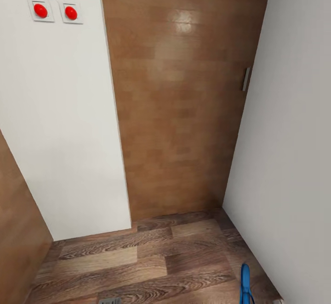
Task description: In the bedroom, move the book from the bed onto either nightstand, and place the two sandals side by side next to the bed.
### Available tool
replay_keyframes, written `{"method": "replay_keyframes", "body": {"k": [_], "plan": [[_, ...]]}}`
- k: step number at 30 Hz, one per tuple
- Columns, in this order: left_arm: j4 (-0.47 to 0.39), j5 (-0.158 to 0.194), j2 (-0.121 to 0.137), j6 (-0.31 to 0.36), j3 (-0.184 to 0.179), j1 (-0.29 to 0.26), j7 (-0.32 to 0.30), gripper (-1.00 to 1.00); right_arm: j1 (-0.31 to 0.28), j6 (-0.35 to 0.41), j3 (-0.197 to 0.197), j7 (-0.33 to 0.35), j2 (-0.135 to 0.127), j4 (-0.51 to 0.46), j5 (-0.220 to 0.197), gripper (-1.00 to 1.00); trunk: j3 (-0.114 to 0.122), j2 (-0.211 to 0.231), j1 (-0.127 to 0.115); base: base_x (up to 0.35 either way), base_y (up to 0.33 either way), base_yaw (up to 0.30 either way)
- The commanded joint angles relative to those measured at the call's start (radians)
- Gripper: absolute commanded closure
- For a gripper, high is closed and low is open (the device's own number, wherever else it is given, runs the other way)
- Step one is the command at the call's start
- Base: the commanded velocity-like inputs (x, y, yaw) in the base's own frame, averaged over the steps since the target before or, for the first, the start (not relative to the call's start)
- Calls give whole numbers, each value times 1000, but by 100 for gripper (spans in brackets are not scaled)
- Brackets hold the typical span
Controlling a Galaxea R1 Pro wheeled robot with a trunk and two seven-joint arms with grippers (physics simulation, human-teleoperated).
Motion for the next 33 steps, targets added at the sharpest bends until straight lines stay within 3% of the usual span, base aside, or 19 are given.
{"method": "replay_keyframes", "body": {"k": [1, 33], "plan": [[1, 9, 0, -4, -9, -1, -3, -100, -2, 1, -8, 4, 0, 4, 3, 100, -1, 0, 0, 0, 0, -234], [1, 9, 2, -4, -8, -1, -4, -100, -2, 1, -8, 4, 0, 4, 3, 100, -1, 0, 0, -42, 0, -230]]}}
